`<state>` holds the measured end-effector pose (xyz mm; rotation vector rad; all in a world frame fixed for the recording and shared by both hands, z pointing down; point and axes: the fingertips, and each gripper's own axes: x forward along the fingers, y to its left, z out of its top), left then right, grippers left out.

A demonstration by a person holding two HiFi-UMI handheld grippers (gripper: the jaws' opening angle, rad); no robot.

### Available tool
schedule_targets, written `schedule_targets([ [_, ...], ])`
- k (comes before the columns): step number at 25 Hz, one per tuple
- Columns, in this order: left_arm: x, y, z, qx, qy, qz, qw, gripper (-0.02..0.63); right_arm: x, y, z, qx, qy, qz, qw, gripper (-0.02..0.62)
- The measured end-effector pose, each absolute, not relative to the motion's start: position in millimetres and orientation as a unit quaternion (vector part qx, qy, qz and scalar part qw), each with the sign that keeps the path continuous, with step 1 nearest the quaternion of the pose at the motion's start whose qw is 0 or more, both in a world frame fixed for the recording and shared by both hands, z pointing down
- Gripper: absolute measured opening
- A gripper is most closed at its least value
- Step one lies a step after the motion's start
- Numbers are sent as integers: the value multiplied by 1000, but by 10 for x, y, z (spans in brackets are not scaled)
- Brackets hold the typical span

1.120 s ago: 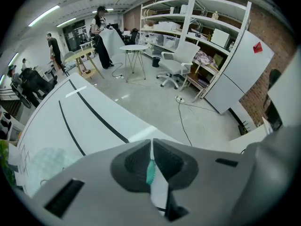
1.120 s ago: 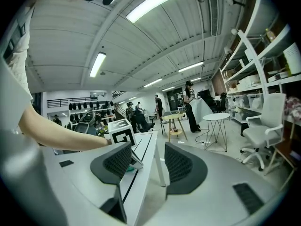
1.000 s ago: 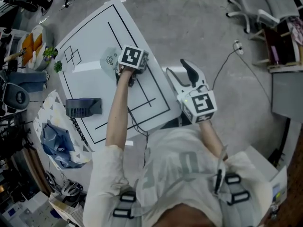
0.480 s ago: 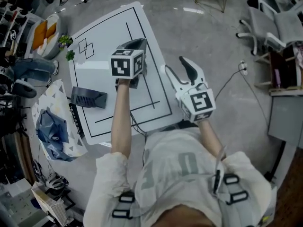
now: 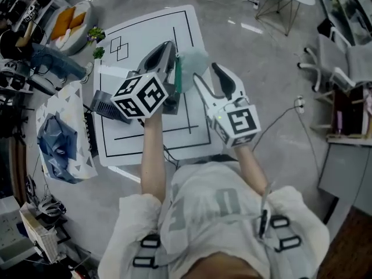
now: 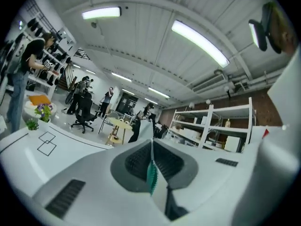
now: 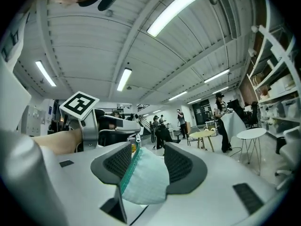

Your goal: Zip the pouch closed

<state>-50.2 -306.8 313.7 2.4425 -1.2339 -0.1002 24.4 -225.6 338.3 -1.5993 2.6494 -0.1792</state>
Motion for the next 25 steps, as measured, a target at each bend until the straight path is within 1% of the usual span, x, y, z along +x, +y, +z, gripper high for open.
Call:
schedule_targets([
  [5,-649,-2704,3123,873,-403,-120,246,17,-36,-2144,3454,-464,881,-87,30,218],
  [8,-774,-2558,3163,874,-393,-136,251,17,-218,-2062,3467,-409,904,-115,45,206],
  [11,-799,-2392,3183,895,-363,-124,230,16,-397,-1966,3478,-356,923,-137,45,170],
  [17,-890,-2170,3304,918,-353,-55,173,17,-669,-1813,3533,-296,942,-155,35,140],
  [25,-1014,-2093,3254,918,-359,-65,156,16,-915,-1716,3562,-263,950,-169,17,95],
])
